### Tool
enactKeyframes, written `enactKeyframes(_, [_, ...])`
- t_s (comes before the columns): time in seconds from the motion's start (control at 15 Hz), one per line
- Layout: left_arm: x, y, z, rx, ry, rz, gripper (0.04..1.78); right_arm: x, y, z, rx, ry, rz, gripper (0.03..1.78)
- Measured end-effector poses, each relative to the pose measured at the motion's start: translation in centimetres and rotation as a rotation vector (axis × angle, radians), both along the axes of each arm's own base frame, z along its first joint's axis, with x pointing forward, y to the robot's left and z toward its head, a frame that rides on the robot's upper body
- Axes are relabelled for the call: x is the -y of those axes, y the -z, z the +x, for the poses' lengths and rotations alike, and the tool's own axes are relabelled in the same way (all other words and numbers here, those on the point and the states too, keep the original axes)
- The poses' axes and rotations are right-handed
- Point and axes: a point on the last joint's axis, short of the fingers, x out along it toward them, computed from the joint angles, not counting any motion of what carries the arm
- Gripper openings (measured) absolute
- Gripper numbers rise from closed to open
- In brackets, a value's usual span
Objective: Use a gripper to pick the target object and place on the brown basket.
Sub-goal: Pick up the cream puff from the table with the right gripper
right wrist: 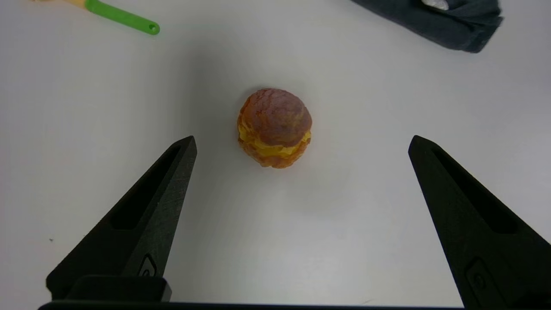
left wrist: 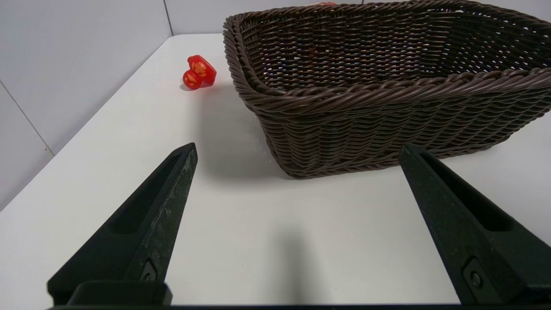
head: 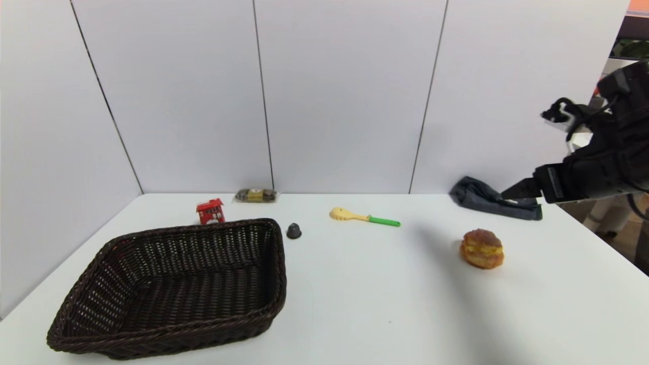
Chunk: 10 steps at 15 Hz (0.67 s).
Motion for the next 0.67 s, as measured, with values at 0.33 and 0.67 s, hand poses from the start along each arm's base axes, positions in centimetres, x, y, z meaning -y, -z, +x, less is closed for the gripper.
enactKeyframes(0.33, [0.0, 0.0, 0.0, 0.000, 0.000, 0.000, 1.69, -1.7, 3.5, 4.4, -0.118, -0.038, -0.010, 1.70])
enactKeyframes(0.67, [0.0, 0.0, 0.0, 0.000, 0.000, 0.000, 1.69, -1.9, 6.2, 6.0, -0.214, -0.022, -0.029, 1.70])
